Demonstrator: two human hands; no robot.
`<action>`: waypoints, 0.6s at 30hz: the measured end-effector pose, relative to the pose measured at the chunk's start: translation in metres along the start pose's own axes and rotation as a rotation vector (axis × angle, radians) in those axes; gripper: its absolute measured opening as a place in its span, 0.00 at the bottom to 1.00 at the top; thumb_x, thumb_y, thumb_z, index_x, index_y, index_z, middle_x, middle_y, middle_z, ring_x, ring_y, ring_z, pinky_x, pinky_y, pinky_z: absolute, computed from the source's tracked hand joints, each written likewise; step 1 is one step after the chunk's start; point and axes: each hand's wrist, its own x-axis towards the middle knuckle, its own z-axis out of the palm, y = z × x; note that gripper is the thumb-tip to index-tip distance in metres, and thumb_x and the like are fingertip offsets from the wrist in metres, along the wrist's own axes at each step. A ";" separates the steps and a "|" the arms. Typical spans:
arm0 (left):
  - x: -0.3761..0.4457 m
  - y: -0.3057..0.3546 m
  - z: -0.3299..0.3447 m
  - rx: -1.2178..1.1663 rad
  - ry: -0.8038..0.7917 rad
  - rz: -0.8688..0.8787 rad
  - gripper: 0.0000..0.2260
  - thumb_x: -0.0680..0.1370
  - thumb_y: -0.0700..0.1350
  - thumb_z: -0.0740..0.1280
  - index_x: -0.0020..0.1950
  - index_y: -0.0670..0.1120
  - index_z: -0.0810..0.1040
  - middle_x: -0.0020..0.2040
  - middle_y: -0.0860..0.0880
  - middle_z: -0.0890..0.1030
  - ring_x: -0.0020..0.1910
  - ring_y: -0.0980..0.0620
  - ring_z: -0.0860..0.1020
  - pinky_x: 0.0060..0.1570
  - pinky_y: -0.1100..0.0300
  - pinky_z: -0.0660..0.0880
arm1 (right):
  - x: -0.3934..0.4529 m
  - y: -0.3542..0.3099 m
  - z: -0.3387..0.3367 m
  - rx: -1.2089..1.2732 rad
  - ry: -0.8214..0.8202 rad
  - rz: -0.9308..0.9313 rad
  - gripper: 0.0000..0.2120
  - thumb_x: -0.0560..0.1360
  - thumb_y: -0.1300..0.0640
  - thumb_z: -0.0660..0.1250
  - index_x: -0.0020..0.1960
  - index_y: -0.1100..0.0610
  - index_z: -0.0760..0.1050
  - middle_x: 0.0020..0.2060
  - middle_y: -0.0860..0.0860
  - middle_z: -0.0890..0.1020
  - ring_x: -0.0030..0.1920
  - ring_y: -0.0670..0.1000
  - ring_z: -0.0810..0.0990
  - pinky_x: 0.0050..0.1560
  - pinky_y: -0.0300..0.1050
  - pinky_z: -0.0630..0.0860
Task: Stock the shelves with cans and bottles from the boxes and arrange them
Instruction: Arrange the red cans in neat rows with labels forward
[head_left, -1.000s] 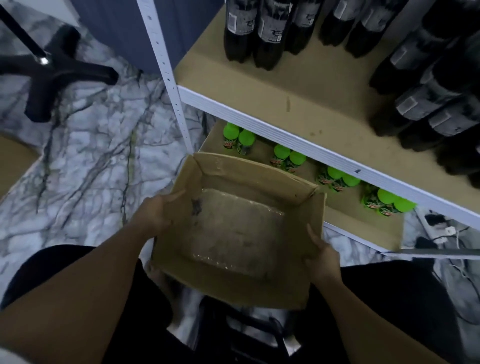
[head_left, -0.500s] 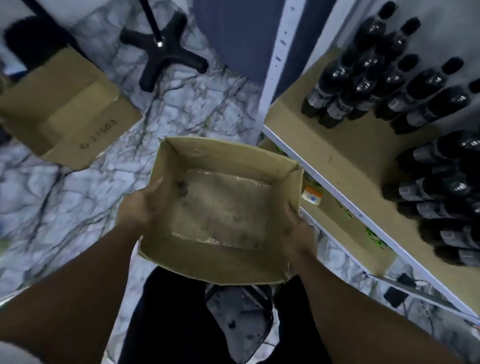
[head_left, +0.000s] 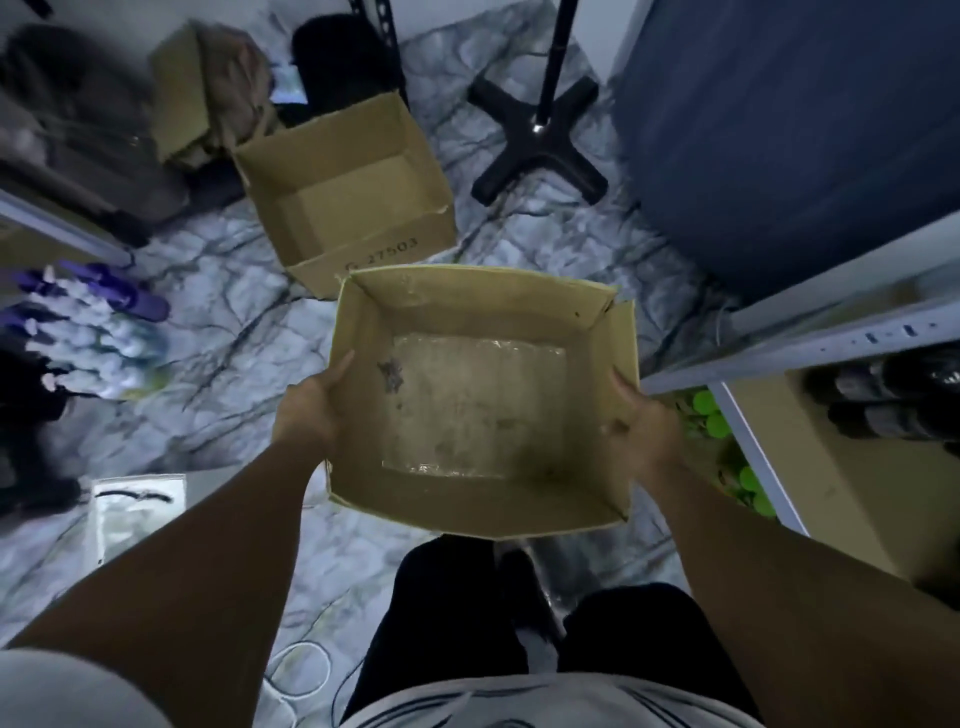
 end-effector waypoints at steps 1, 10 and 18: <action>0.009 -0.004 -0.003 -0.021 0.008 -0.024 0.40 0.72 0.30 0.66 0.80 0.56 0.64 0.56 0.35 0.82 0.54 0.34 0.81 0.56 0.45 0.78 | 0.015 -0.011 0.000 -0.002 -0.009 -0.015 0.35 0.77 0.69 0.67 0.79 0.47 0.62 0.55 0.61 0.84 0.43 0.57 0.81 0.45 0.53 0.79; 0.099 -0.026 0.008 -0.156 0.070 -0.240 0.41 0.71 0.33 0.67 0.81 0.56 0.61 0.50 0.37 0.84 0.48 0.37 0.81 0.55 0.50 0.78 | 0.182 -0.065 0.029 -0.116 -0.127 -0.219 0.34 0.78 0.72 0.64 0.79 0.50 0.63 0.65 0.51 0.76 0.56 0.50 0.77 0.45 0.28 0.72; 0.202 -0.074 0.075 -0.312 0.137 -0.334 0.41 0.69 0.38 0.68 0.80 0.61 0.63 0.60 0.40 0.83 0.55 0.38 0.82 0.54 0.48 0.79 | 0.339 -0.086 0.106 -0.209 -0.238 -0.388 0.33 0.77 0.70 0.66 0.75 0.42 0.67 0.65 0.48 0.71 0.62 0.47 0.70 0.60 0.35 0.70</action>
